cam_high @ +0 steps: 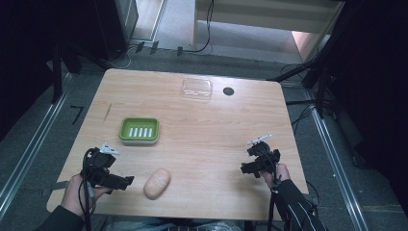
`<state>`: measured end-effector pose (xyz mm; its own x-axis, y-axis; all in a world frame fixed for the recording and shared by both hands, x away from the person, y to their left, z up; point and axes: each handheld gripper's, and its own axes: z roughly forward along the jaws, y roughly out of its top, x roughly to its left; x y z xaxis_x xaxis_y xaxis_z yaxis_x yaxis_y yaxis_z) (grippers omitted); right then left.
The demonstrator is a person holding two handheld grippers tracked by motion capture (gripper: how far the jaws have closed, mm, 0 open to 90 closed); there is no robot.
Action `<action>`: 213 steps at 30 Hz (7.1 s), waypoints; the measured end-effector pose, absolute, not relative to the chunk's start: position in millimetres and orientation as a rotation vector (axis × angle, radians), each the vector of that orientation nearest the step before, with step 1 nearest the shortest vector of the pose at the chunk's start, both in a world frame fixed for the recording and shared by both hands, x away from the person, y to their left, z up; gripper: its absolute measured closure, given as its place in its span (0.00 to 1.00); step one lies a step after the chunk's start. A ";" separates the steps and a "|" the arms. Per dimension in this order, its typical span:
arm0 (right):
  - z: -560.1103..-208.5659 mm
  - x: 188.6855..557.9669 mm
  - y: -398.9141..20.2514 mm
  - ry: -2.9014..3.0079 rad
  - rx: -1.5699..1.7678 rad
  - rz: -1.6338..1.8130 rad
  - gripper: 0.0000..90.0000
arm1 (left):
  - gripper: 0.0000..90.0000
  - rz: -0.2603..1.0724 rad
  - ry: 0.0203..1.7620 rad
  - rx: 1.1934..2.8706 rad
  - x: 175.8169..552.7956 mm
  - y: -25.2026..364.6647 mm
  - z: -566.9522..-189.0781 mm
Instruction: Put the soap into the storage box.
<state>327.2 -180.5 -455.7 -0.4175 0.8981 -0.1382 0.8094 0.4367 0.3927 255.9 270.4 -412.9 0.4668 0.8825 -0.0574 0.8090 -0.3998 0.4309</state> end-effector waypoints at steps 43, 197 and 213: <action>-455.7 328.1 -179.9 2.370 1.462 0.374 0.16 | 0.01 0.127 1.327 2.434 262.0 218.8 -418.6; -455.5 327.8 -180.2 2.366 1.467 0.391 0.16 | 0.37 0.203 1.176 2.609 287.1 214.1 -421.0; -455.6 327.9 -180.1 2.369 1.464 0.386 0.16 | 0.37 0.232 1.179 2.587 294.3 223.5 -411.9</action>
<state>327.9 -180.1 -455.6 -0.4186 0.8982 -0.1341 0.8092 0.4360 0.3939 294.3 223.5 -411.9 0.6524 0.7574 0.0269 0.7109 -0.6240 0.3244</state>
